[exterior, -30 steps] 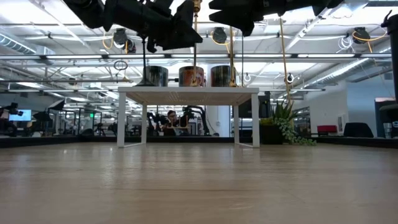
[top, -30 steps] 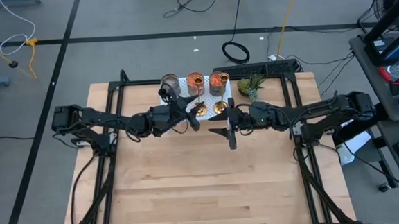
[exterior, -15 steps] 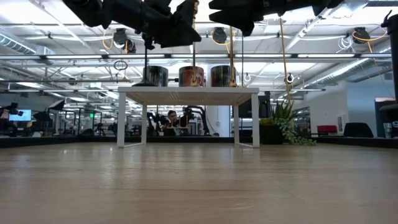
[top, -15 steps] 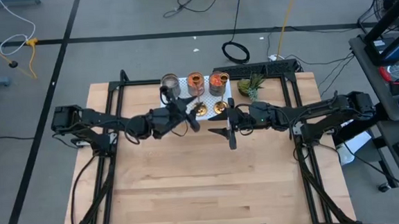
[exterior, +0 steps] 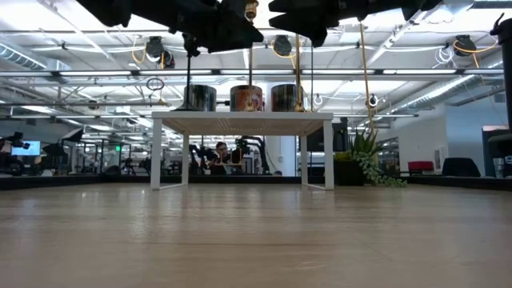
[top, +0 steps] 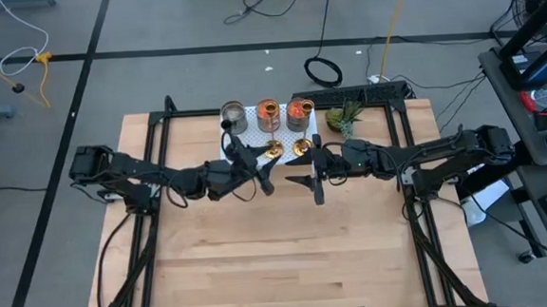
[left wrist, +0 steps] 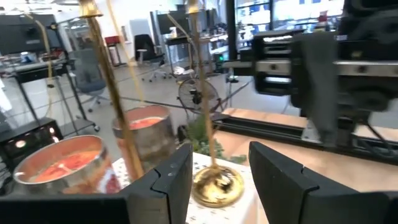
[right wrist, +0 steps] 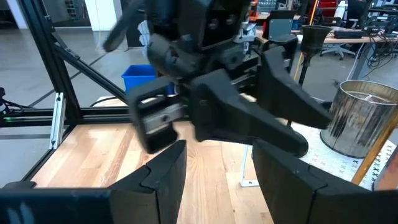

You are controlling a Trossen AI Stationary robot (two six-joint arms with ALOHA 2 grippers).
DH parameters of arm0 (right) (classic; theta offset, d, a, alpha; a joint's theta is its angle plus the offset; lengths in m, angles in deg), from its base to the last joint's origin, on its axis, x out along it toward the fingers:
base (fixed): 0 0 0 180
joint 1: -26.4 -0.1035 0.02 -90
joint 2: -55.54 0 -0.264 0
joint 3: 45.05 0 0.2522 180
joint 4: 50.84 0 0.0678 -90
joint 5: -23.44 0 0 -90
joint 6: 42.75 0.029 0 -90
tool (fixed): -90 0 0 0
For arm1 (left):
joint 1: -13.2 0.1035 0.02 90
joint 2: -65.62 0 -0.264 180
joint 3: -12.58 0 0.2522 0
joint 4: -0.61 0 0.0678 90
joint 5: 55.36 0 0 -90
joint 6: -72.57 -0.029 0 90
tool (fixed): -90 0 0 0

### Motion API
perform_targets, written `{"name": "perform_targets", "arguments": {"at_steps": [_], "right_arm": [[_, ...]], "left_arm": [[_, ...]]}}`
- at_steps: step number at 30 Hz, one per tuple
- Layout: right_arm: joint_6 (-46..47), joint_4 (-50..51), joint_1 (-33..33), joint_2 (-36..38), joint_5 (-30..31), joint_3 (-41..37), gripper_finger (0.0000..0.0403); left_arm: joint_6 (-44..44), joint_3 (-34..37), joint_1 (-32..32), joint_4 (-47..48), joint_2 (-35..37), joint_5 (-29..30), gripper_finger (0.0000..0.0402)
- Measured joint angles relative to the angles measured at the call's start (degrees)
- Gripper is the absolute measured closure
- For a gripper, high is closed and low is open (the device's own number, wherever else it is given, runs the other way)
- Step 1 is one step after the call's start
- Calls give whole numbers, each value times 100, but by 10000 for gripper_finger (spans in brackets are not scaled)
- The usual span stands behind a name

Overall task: Pick & Place candle stick holders
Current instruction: Return to Home Position

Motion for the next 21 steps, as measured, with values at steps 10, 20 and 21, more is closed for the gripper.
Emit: {"name": "perform_targets", "arguments": {"at_steps": [10, 20, 21], "right_arm": [[10, 266, -2, 263, -19, 4, 222], [-190, 1805, -2, 1559, -494, 4, 222], [-239, 1914, -2, 1674, -726, 4, 222]], "left_arm": [[-577, 2, -821, 889, 567, -18, 236], [413, 2, -1104, 3966, 2767, -544, 264], [495, 2, -1109, 4225, 2992, -669, 271]]}}
